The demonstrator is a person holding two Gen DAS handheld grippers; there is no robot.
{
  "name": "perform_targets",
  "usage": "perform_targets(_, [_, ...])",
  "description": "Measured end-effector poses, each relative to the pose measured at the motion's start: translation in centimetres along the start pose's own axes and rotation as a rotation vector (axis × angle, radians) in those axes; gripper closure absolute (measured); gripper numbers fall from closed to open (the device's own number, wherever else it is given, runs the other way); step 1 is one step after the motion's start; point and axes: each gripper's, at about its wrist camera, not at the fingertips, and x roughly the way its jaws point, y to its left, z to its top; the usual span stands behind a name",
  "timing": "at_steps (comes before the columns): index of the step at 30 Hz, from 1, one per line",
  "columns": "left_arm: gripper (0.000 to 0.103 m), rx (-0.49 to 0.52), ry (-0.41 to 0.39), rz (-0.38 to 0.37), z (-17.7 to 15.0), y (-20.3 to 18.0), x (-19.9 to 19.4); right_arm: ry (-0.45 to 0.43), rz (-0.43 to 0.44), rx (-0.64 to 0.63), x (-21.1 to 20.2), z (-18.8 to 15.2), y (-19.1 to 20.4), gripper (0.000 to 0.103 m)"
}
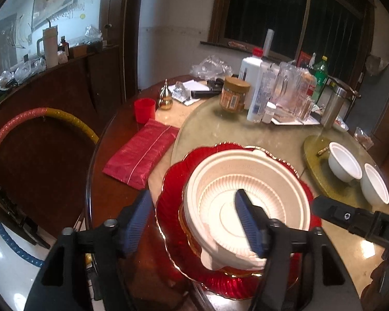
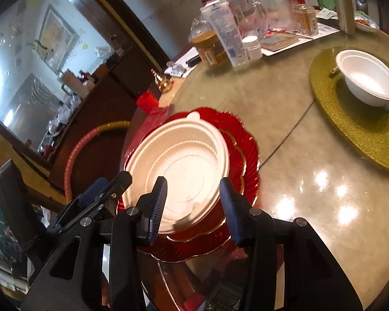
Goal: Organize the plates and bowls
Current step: 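Lower the beige bowl into the first beige bowl and open the right tool, then move the right tool toward the white foam bowls on the gold placemat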
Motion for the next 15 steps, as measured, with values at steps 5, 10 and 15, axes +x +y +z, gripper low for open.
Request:
perform_targets(5, [0.022,0.001,-0.023,-0.049,0.6,-0.9,-0.6,-0.043,0.059,0.068,-1.4,0.2,-1.7,0.043])
perform_targets(10, [0.022,0.046,0.004,-0.124,1.6,-3.4,-0.6,-0.090,0.110,0.163,-2.9,0.3,-4.5,0.042])
perform_targets(15, [0.022,0.088,0.061,-0.234,2.7,-7.5,0.0,-0.161,0.105,0.311,-5.1,0.6,-9.6,0.042])
